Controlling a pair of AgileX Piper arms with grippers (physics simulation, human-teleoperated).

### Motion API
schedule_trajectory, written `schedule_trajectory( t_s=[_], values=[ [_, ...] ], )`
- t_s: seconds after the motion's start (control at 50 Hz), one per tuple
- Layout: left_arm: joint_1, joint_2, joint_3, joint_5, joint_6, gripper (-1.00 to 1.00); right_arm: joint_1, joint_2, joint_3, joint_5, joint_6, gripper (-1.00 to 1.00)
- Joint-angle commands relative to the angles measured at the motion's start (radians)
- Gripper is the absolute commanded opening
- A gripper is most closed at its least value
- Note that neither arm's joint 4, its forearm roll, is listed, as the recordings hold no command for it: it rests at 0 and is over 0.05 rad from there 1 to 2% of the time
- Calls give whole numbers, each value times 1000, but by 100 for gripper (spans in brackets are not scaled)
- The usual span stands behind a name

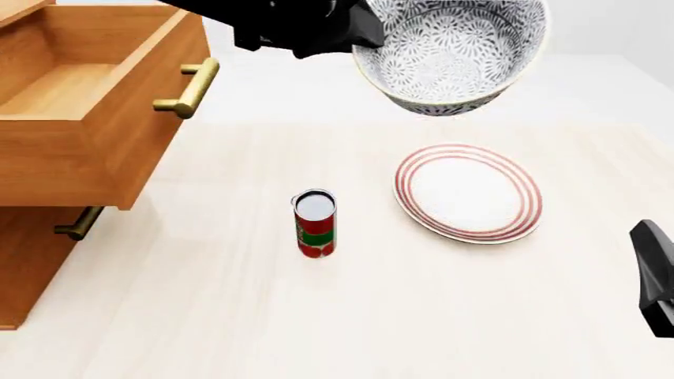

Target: Put the bowl in the top drawer of the cabinet.

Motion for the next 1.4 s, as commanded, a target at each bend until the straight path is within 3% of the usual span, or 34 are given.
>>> schedule_trajectory(
  t_s=[0.02,0.64,0.88,1.4],
  values=[
    [46,-13,-64,39,28,-100,0,5,5,-10,0,100],
    [153,-51,-188,136,61,-100,0,5,5,-10,0,100],
    [201,-73,-191,144,66,-100,0,5,5,-10,0,100],
    [362,-131,-265,223,88,-100,0,5,5,-10,0,100]
  ],
)
